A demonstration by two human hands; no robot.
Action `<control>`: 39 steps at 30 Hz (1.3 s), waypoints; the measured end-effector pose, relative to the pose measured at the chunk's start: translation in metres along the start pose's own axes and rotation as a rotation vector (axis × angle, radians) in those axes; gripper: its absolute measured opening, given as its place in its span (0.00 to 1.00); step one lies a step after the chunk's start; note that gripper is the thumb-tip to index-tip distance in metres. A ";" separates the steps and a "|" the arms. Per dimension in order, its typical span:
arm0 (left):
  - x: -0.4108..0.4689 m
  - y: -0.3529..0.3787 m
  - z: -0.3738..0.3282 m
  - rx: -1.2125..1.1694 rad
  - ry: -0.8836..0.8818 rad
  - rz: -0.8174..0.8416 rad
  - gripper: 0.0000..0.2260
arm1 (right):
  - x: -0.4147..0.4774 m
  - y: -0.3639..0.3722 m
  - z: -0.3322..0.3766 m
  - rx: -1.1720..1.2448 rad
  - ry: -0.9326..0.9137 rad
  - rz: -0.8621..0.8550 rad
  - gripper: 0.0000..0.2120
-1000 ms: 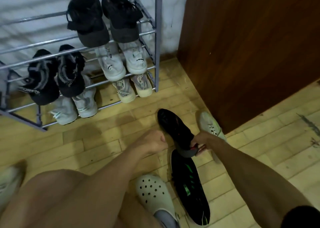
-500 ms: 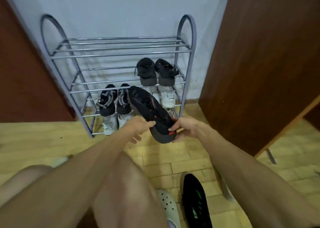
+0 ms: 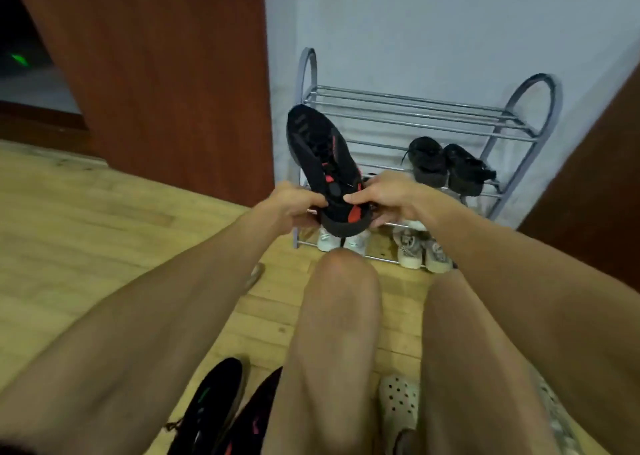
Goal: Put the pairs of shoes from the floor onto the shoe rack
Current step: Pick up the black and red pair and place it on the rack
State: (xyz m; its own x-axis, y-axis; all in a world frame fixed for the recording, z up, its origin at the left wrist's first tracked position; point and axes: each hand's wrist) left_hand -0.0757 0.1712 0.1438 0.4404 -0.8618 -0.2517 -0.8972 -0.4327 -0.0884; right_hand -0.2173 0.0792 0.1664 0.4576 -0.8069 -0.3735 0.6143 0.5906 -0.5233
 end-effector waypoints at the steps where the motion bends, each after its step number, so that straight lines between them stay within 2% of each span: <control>1: -0.001 -0.018 0.006 -0.005 -0.001 -0.013 0.07 | 0.003 0.014 0.009 -0.015 0.009 0.043 0.18; 5: -0.005 -0.086 0.040 -0.031 -0.038 -0.013 0.02 | 0.022 0.075 0.032 -0.017 0.066 0.225 0.20; 8: -0.010 -0.124 0.075 -0.026 -0.098 0.011 0.11 | 0.035 0.125 0.034 -0.031 0.128 0.305 0.21; 11: -0.019 -0.144 0.121 -0.053 -0.174 0.016 0.12 | 0.046 0.176 0.019 -0.050 0.200 0.346 0.22; 15: -0.031 -0.161 0.198 -0.061 -0.324 -0.069 0.18 | 0.051 0.232 -0.014 -0.113 0.276 0.404 0.23; 17: -0.041 -0.167 0.232 -0.020 -0.420 -0.084 0.18 | 0.055 0.248 -0.034 -0.142 0.317 0.438 0.23; 22: -0.054 -0.147 0.307 0.171 -0.606 0.020 0.13 | 0.060 0.259 -0.072 -0.147 0.421 0.483 0.25; 24: -0.055 -0.129 0.328 0.369 -0.613 0.160 0.06 | 0.064 0.252 -0.083 -0.130 0.432 0.475 0.26; 25: -0.055 -0.120 0.338 0.492 -0.603 0.253 0.06 | 0.066 0.247 -0.088 -0.118 0.438 0.471 0.25; 28: -0.061 -0.100 0.362 0.870 -0.591 0.485 0.18 | 0.074 0.231 -0.104 -0.113 0.461 0.449 0.25; 31: -0.078 -0.091 0.378 1.077 -0.598 0.560 0.44 | 0.077 0.222 -0.114 -0.107 0.475 0.407 0.25; 33: -0.087 -0.087 0.388 1.149 -0.583 0.558 0.53 | 0.076 0.220 -0.120 -0.082 0.484 0.409 0.25; 35: -0.092 -0.081 0.397 1.156 -0.567 0.497 0.54 | 0.073 0.221 -0.123 -0.072 0.488 0.410 0.25; 37: -0.095 -0.074 0.405 1.132 -0.577 0.367 0.50 | 0.070 0.223 -0.124 -0.081 0.485 0.408 0.25; 39: -0.096 -0.070 0.411 1.161 -0.562 0.256 0.39 | 0.066 0.224 -0.124 -0.095 0.477 0.414 0.25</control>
State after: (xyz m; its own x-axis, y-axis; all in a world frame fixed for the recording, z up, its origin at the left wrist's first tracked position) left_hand -0.0686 0.3934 -0.2213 0.4343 -0.5355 -0.7243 -0.5827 0.4462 -0.6793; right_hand -0.1290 0.1569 -0.0710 0.2949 -0.4410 -0.8477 0.3787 0.8684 -0.3200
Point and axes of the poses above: each hand's wrist, its own x-axis towards the middle knuckle, its own y-axis out of the palm, z = x × y, and after that the axes turned 3 degrees about y, right-handed
